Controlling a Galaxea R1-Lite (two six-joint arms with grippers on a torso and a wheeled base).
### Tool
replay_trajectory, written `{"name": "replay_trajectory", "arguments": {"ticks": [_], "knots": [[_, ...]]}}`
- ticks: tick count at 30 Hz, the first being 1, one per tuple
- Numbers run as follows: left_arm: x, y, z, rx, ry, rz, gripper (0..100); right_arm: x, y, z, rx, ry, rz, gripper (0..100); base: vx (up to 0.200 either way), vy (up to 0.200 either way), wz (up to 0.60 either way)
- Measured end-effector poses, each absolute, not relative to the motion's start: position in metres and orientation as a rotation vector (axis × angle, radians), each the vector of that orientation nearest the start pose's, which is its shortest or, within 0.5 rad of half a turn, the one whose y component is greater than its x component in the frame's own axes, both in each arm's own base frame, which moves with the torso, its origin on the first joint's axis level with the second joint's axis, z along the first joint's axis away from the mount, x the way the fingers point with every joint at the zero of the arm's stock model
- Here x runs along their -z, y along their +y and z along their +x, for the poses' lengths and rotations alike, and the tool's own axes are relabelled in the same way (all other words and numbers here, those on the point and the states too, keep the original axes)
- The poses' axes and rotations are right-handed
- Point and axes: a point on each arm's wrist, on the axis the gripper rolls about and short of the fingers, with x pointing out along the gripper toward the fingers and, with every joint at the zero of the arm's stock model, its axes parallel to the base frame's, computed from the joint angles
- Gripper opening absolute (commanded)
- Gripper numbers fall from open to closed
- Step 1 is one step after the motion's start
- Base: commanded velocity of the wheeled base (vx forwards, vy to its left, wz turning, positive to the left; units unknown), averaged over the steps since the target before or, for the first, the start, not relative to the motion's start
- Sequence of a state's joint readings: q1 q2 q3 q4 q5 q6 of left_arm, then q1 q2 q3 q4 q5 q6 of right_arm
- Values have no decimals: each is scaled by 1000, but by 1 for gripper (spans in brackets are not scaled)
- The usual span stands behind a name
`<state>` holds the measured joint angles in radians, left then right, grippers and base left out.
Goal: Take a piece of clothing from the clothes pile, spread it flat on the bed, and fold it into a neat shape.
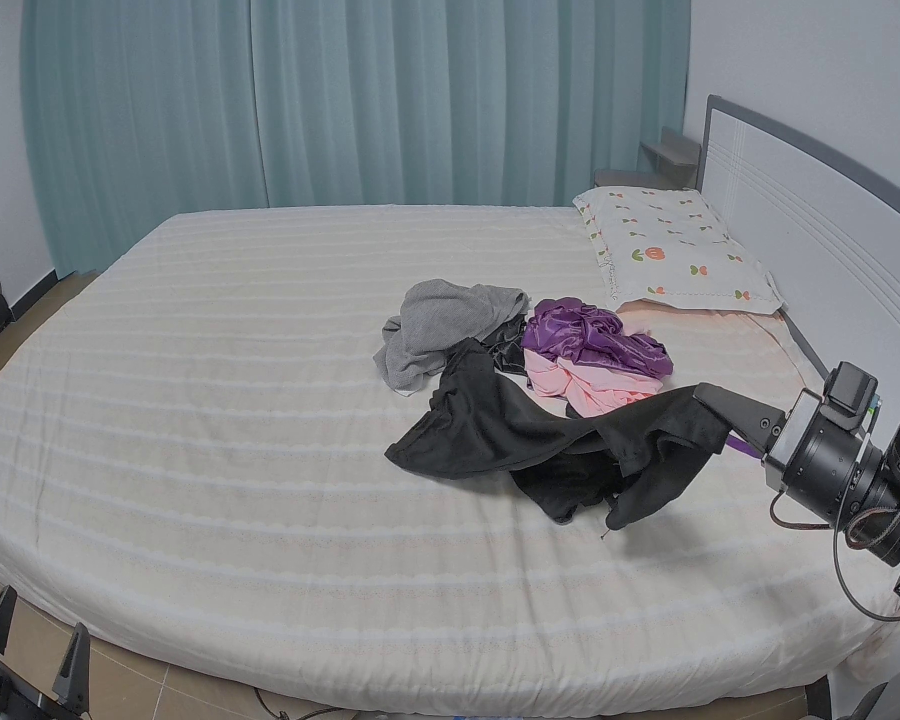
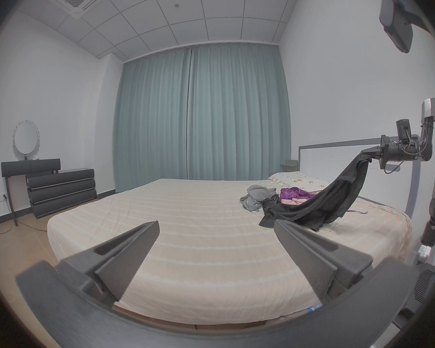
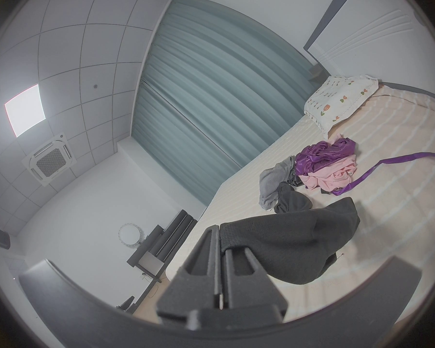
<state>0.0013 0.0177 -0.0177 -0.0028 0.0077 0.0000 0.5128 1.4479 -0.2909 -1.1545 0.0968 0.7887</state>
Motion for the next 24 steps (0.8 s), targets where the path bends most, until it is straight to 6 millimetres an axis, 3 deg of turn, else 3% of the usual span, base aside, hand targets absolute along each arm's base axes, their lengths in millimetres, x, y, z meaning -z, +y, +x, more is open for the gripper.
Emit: {"name": "replay_trajectory", "arguments": {"ticks": [4, 9, 14, 18, 24], "knots": [[-89, 0, -24, -8, -38, -33, 100, -170, 102, 178, -578, 234, 765, 0, 0, 0, 0], [-136, 0, -30, 21, -131, -96, 100, -171, 104, 180, -588, 230, 761, 0, 0, 0, 0], [-176, -2, -21, 108, -113, -91, 100, -173, 107, 181, -601, 228, 754, 0, 0, 0, 0], [-181, -4, 2, 206, 17, -89, 100, -172, 109, 180, -609, 232, 750, 0, 0, 0, 0], [-170, -9, 51, 302, 270, -109, 100, -173, 112, 179, -619, 233, 747, 0, 0, 0, 0]]}}
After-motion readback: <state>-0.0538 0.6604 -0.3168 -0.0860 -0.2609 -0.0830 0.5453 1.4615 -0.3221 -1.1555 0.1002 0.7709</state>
